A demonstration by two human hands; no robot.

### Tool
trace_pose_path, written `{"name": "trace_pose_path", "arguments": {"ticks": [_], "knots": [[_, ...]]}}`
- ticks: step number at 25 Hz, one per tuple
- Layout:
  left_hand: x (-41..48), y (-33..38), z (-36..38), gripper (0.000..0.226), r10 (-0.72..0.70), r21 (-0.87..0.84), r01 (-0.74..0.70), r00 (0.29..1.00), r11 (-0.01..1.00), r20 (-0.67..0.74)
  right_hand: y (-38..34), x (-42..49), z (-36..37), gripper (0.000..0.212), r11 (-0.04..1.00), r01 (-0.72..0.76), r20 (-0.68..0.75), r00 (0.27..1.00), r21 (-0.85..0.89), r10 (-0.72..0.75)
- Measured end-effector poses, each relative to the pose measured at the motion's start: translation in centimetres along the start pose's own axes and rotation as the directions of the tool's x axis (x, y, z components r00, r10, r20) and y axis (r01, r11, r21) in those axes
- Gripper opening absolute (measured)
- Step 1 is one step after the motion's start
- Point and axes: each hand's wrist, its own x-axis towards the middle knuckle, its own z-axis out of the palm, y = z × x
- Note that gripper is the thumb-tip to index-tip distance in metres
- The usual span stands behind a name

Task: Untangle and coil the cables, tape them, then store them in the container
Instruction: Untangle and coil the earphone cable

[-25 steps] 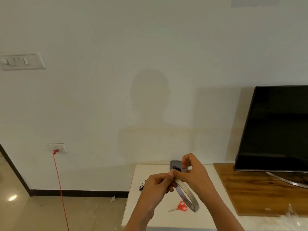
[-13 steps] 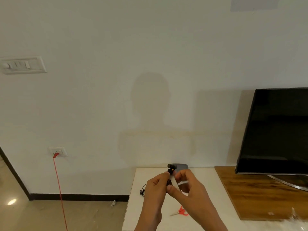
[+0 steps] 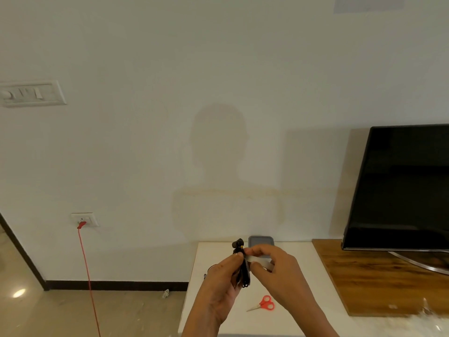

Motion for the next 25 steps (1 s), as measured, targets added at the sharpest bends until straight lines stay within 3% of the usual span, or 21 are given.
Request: {"name": "trace_pose_path", "arguments": {"ticks": [6, 12, 25], "knots": [[-0.2, 0.5, -0.2, 0.016, -0.03, -0.034, 0.03, 0.999, 0.999, 0.02, -0.8, 0.8, -0.7, 0.012, 0.993, 0.042, -0.025, 0.999, -0.113, -0.045], [-0.1, 0.3, -0.1, 0.011, -0.005, -0.068, 0.004, 1.0, 0.998, -0.009, -0.7, 1.4, -0.6, 0.01, 0.995, 0.006, -0.016, 1.0, -0.096, -0.008], [0.0, 0.0, -0.1, 0.015, 0.113, 0.074, -0.109, 0.992, 0.991, -0.049, -0.2, 1.7, 0.3, 0.025, 1.0, 0.002, -0.066, 0.998, 0.003, -0.002]]}}
